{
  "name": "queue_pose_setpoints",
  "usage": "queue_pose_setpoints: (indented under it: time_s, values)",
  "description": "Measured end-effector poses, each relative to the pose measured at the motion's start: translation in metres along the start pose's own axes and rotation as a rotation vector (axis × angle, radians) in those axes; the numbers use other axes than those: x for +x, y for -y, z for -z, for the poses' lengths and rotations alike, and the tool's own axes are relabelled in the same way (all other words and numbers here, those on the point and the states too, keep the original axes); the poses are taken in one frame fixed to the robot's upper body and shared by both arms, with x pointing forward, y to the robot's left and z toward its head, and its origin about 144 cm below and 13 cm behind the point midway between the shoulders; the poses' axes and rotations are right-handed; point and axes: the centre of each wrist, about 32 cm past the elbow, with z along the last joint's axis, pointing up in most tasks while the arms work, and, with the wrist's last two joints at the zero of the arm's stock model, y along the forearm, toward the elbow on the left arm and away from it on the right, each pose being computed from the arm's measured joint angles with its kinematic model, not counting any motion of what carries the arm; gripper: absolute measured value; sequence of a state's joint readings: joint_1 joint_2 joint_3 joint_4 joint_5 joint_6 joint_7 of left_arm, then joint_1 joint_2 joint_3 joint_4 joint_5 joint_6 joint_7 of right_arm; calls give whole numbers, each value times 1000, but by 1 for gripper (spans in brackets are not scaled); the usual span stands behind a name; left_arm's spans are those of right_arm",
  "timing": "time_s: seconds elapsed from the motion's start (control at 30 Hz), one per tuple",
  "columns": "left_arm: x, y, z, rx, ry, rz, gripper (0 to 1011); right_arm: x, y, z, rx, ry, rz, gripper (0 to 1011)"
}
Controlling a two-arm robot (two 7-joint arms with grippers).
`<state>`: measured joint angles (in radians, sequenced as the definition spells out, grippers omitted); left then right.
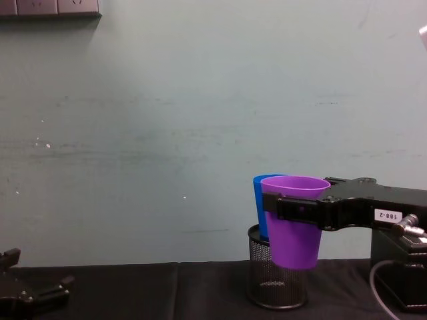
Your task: Pick up one cup with a gripper and tap it against the other cup.
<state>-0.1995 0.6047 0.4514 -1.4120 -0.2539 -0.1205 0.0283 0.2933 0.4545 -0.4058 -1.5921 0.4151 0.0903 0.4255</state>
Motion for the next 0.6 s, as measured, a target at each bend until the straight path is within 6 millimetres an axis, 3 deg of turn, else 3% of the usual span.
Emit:
queue_pose_setpoints:
  time_s: [0.6]
  values:
    - [0, 0, 0, 0, 0, 0, 1000, 0, 0, 0, 0, 0, 0, 729]
